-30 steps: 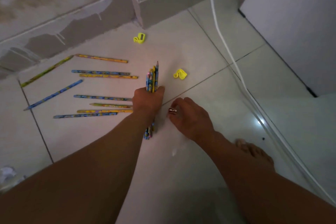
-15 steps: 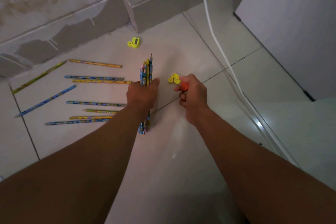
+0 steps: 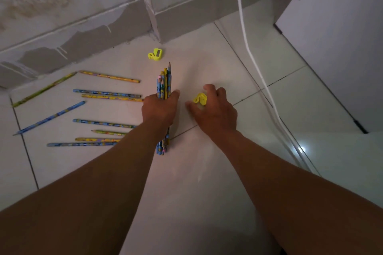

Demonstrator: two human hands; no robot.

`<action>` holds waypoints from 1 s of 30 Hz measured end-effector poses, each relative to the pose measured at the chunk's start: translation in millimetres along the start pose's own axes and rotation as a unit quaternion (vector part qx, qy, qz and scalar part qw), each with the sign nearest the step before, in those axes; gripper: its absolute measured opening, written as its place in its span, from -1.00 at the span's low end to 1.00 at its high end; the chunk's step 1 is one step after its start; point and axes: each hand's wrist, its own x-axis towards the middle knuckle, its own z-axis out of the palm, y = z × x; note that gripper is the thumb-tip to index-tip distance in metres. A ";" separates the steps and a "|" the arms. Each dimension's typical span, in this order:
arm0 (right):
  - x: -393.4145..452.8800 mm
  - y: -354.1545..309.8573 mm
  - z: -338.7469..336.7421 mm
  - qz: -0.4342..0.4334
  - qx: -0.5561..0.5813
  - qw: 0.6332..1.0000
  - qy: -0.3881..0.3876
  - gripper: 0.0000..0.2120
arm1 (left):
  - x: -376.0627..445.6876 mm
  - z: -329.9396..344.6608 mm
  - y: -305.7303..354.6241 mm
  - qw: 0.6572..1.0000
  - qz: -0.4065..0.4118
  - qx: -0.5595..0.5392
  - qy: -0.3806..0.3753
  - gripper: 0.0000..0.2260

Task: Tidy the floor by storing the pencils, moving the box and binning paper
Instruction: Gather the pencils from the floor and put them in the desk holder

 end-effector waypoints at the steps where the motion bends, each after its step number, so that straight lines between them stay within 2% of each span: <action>1: -1.0 3.0 1.2 -0.004 -0.015 1.000 -0.002 -0.53 | 0.2 0.6 0.7 1.000 0.000 0.001 -0.001 -0.59; 5: -1.3 3.3 5.5 -0.001 0.016 1.000 0.008 -0.60 | 4.9 2.4 5.0 1.000 0.002 -0.002 0.000 -0.60; 8: 8.2 -12.8 2.9 0.087 0.190 0.978 0.015 -0.71 | 7.9 1.8 11.6 1.000 0.007 -0.030 0.002 -0.61; 11: 24.1 -36.7 -3.4 0.192 0.418 0.888 -0.012 -0.71 | 13.5 -3.0 17.4 0.998 0.010 -0.055 0.013 -0.63; 14: 33.1 -58.6 -4.7 0.265 0.582 0.763 -0.096 -0.76 | 21.7 -12.5 19.3 0.997 0.004 -0.070 0.033 -0.63; 15: 34.8 -64.3 -4.6 0.272 0.606 0.738 -0.114 -0.77 | 24.4 -16.0 18.2 0.997 0.001 -0.073 0.037 -0.63; 17: 38.1 -73.5 -2.6 0.274 0.625 0.720 -0.130 -0.75 | 28.7 -23.5 15.7 0.996 -0.004 -0.077 0.043 -0.63; 19: 44.7 -81.5 5.7 0.273 0.601 0.740 -0.128 -0.74 | 32.9 -31.3 14.2 0.996 -0.009 -0.077 0.050 -0.64; 20: 48.3 -85.0 9.6 0.261 0.561 0.777 -0.118 -0.74 | 35.1 -35.2 14.2 0.996 -0.011 -0.075 0.056 -0.64; 21: 52.2 -87.0 14.4 0.232 0.499 0.829 -0.102 -0.70 | 37.6 -38.8 14.3 0.995 -0.012 -0.074 0.060 -0.64; 23: 59.5 -91.6 23.3 0.141 0.342 0.928 -0.054 -0.60 | 45.6 -46.2 15.4 0.995 -0.007 -0.065 0.072 -0.63; 24: 62.1 -93.3 25.1 0.099 0.282 0.954 -0.037 -0.61 | 49.7 -49.1 16.1 0.995 0.003 -0.056 0.077 -0.62; 26: 69.9 -98.8 26.3 0.035 0.204 0.977 -0.041 -0.75 | 59.5 -53.8 18.7 0.995 0.029 -0.044 0.085 -0.61; 27: 75.2 -102.5 25.5 0.015 0.176 0.983 -0.056 -0.76 | 64.5 -55.4 20.8 0.995 0.037 -0.042 0.086 -0.61; 30: 94.5 -109.8 28.9 -0.049 0.084 0.989 -0.113 -0.52 | 74.3 -56.6 28.7 0.994 0.040 -0.046 0.091 -0.62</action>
